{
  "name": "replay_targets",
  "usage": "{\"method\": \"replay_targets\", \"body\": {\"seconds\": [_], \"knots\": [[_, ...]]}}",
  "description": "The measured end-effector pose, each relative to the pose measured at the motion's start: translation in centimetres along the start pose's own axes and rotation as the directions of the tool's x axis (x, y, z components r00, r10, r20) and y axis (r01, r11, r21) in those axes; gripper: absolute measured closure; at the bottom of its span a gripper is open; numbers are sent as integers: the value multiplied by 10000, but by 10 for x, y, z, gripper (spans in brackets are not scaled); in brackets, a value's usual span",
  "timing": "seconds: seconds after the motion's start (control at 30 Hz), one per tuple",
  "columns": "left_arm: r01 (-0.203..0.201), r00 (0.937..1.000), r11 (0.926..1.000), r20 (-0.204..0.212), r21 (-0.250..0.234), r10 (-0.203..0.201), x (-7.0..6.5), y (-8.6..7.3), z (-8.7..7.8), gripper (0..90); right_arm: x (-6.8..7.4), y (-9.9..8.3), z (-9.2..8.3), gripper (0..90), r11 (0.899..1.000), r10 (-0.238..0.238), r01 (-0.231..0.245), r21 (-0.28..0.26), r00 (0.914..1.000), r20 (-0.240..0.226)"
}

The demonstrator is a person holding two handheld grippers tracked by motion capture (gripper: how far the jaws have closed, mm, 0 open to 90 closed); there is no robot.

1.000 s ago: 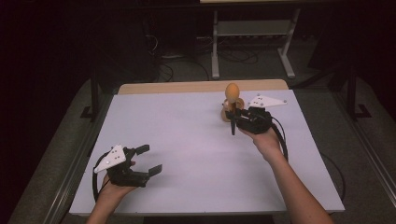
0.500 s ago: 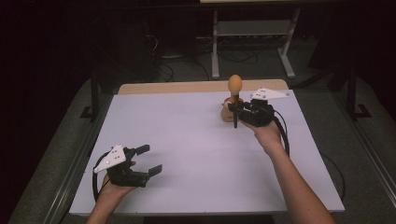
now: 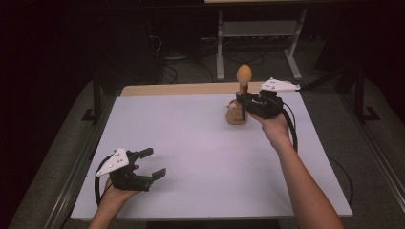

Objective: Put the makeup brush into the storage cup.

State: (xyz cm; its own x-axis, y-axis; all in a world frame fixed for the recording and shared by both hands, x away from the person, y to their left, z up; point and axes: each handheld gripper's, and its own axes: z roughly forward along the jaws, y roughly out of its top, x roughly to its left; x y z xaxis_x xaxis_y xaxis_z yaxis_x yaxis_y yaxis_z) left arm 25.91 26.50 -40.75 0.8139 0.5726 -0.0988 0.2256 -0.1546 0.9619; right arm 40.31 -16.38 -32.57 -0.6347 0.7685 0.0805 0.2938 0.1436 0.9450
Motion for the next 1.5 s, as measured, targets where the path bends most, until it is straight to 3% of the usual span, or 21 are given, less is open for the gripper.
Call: {"method": "replay_targets", "body": {"seconds": [0.37,0.77,1.17,1.5], "knots": [[94,10000,9999,11,-81,-94,-1,0,1,110,-13,8,11,719,9996,246,-241,-136,9990,369],[73,10000,9999,21,-103,-73,-1,0,1,110,-32,5,23,719,9985,437,-409,-352,9957,812],[26,10000,10000,18,-86,-26,-1,0,1,110,-40,4,39,719,9973,614,-568,-469,9928,1033],[-18,10000,10000,29,-76,18,-1,1,1,110,-46,-2,49,718,9984,461,-418,-379,9916,1210]]}}
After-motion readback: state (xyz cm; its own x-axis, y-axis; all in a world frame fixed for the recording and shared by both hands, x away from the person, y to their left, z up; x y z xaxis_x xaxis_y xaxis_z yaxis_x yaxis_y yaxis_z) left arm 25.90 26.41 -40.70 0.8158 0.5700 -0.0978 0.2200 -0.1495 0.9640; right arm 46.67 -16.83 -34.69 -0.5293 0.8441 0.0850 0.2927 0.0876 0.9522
